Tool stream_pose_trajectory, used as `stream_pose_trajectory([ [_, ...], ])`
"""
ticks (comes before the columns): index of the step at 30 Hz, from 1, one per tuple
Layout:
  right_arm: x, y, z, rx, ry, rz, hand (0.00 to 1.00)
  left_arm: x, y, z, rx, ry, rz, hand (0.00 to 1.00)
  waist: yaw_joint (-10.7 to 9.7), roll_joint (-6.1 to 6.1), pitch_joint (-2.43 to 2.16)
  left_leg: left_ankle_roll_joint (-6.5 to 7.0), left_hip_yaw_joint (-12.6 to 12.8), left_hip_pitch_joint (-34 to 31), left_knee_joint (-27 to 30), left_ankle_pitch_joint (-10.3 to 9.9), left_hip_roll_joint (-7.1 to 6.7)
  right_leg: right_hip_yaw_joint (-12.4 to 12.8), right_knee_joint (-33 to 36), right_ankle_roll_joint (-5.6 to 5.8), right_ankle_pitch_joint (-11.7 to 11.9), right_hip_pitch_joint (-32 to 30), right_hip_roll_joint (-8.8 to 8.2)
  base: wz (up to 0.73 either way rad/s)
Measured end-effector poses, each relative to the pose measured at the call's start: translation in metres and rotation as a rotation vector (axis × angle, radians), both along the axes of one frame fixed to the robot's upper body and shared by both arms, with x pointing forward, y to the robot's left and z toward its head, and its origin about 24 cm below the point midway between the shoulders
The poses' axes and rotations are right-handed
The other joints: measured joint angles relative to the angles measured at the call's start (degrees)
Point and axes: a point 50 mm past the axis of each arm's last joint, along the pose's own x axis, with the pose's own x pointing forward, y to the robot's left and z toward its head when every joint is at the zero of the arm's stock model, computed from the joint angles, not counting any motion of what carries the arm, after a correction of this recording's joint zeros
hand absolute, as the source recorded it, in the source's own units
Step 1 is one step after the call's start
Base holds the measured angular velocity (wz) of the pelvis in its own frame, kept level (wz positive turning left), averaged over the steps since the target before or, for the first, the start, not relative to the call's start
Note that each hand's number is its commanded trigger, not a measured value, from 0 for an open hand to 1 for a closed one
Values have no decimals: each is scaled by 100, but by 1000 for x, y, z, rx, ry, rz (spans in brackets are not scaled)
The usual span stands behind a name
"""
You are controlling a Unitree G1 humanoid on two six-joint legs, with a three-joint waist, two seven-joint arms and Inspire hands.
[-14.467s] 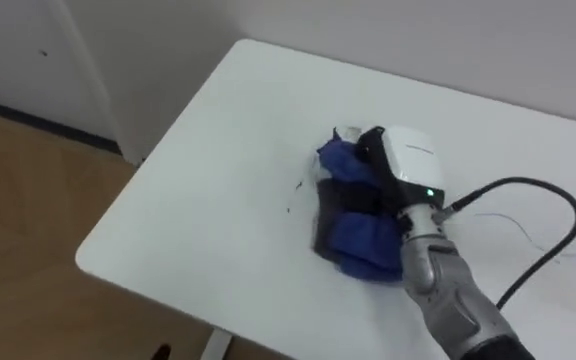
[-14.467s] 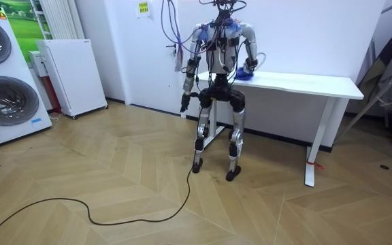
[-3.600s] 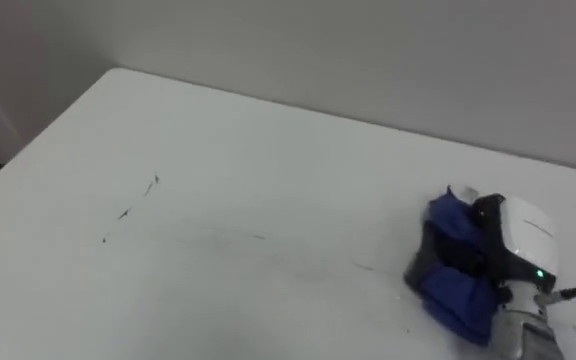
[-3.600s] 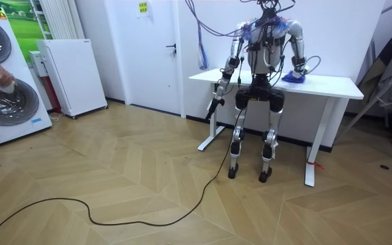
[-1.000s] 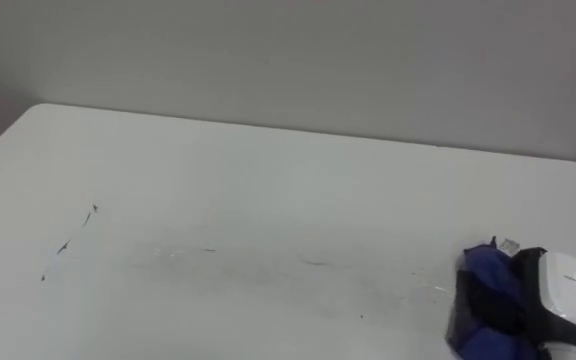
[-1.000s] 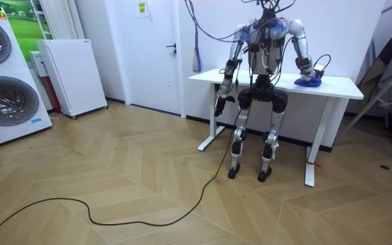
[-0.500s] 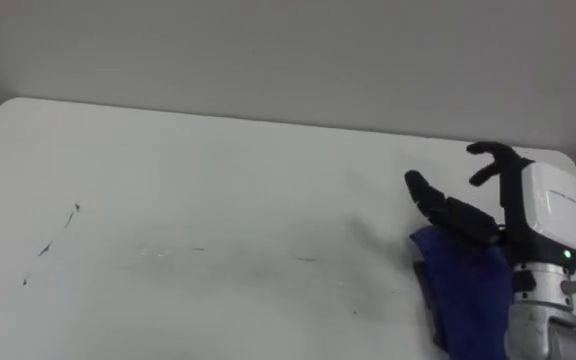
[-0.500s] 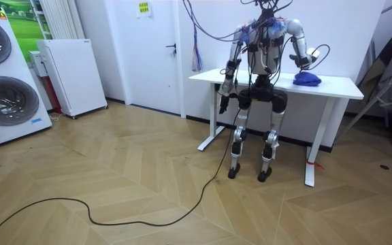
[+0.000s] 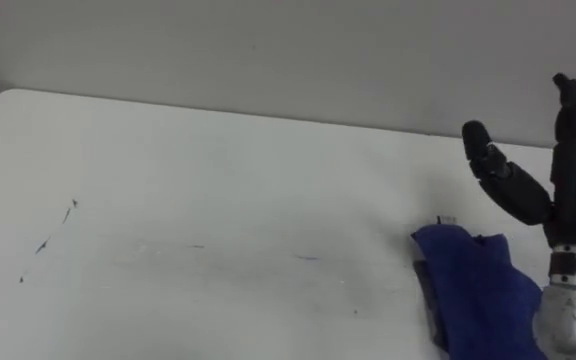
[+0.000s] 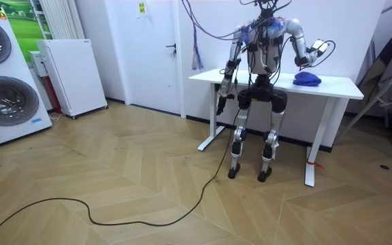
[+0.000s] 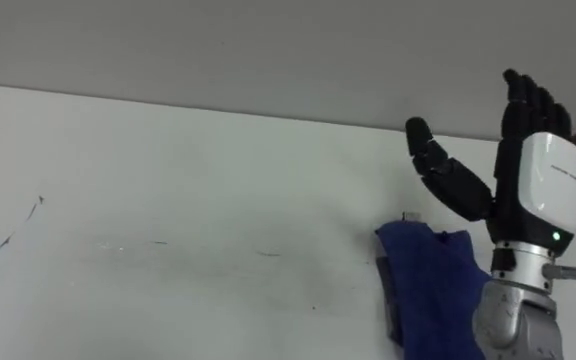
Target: Wipe table
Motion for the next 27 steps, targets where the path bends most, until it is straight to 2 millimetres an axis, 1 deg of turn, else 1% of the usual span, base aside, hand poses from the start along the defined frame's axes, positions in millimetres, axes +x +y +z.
stream_pose_trajectory([
  [2, -2, -7, 2, 13, -29, -38, 0, -8, 1, 0, 4, 17, 13, 0, -88, 2, -7, 1, 0, -1, 1, 0, 0, 3, -3, 1, 0, 3, -5, 0],
  [4, -6, -16, -1, 53, -45, -88, 0, -14, 1, 1, 4, 29, 21, 0, -154, 7, -8, 2, -4, -1, 4, 1, 0, -18, -5, 1, 0, 9, -6, 2],
  [6, -18, -35, -20, 98, 5, -208, 0, -15, 3, 1, 6, 23, 45, 0, -168, -29, -21, 3, -6, 0, 12, 2, 0, -34, -4, 0, 0, 18, -11, 2],
  [7, -22, -40, -25, 105, 24, -236, 0, -15, 4, 1, 7, 23, 50, 0, -175, -34, -22, 2, -4, 1, 13, 2, 0, -31, -5, 1, 0, 18, -11, 0],
  [9, -37, -54, -45, 155, 92, -340, 0, -18, 7, 3, 17, 19, 73, 0, -248, -52, -23, 2, -3, 0, 8, 2, 1, -32, -10, 2, -1, 16, -13, 0],
  [10, -43, -57, -49, 178, 102, -369, 0, -19, 8, 4, 20, 17, 80, 0, -256, -47, -20, 2, -4, -2, 8, 2, 1, -33, -10, 3, -2, 17, -12, 0],
  [11, -53, -64, -58, 234, 118, -436, 0, -20, 10, 5, 26, 8, 92, 0, -268, -44, -3, 2, -6, -4, 7, 2, 1, -34, -9, 4, -2, 17, -13, 0],
  [12, -64, -72, -67, 287, 137, -511, 0, -19, 12, 5, 29, -1, 110, 0, -288, -79, 18, 3, -5, -7, 10, 2, 0, -36, -9, 5, -3, 15, -17, 0],
  [13, -69, -76, -72, 315, 145, -550, 0, -17, 12, 6, 30, -9, 115, 0, -300, -78, 18, 3, -4, -7, 11, 2, 0, -37, -9, 7, -5, 15, -17, 0],
  [15, -93, -86, -88, 416, 179, -690, 0, -16, 12, 6, 31, -16, 115, 0, -392, -71, 12, 3, 11, -11, 10, 1, 1, -28, -7, 11, -9, 7, -16, 0],
  [16, -100, -88, -91, 441, 180, -726, 0, -16, 12, 6, 32, -16, 115, 0, -406, -52, 16, 3, 15, -9, 7, 1, 2, -4, -7, 10, -9, 5, -14, -4],
  [17, -113, -93, -96, 498, 167, -803, 0, -15, 13, 7, 35, -21, 121, 0, -429, -44, 12, 3, 23, -4, 3, 1, 2, 31, -4, 9, -8, 1, -7, -3],
  [18, -125, -98, -101, 555, 146, -888, 0, -15, 15, 7, 43, -26, 131, 0, -500, -36, 4, 3, 21, -5, 6, 1, 2, 32, -3, 9, -8, -2, -10, 0],
  [19, -131, -100, -104, 577, 140, -929, 0, -16, 16, 8, 48, -27, 135, 0, -537, -31, 1, 3, 19, -2, 5, 1, 1, 29, -4, 9, -8, 2, -11, 0],
  [20, -144, -103, -109, 618, 123, -1014, 0, -18, 17, 8, 62, -26, 144, 0, -589, -27, -4, 3, 20, 5, 5, 1, 1, 29, -1, 10, -11, 8, -13, 0],
  [21, -159, -105, -114, 653, 120, -1097, 0, -18, 19, 9, 73, -30, 153, 0, -641, -21, 0, 3, 20, 5, 5, 1, 1, 35, 0, 10, -12, 8, -9, 0],
  [22, -167, -106, -117, 670, 121, -1136, 0, -18, 19, 9, 76, -31, 155, 0, -670, -19, 2, 3, 21, 6, 5, 1, 1, 42, -2, 9, -12, 8, -8, 0],
  [24, -194, -105, -125, 738, 101, -1281, 0, -20, 20, 10, 84, -28, 158, 0, -724, -12, 4, 6, 58, 10, -1, -3, 5, 139, -5, 8, -21, -3, 16, -7],
  [25, -201, -105, -126, 755, 92, -1316, 0, -20, 20, 10, 85, -29, 160, 0, -737, -8, 6, 7, 62, 10, -2, -4, 6, 147, -3, 8, -21, -5, 18, -9],
  [27, -220, -99, -134, 813, 83, -1422, 0, -20, 22, 11, 91, -39, 166, 0, -783, -12, 5, 12, 91, 2, -1, -9, 5, 165, -2, 10, -37, -41, 13, -5],
])
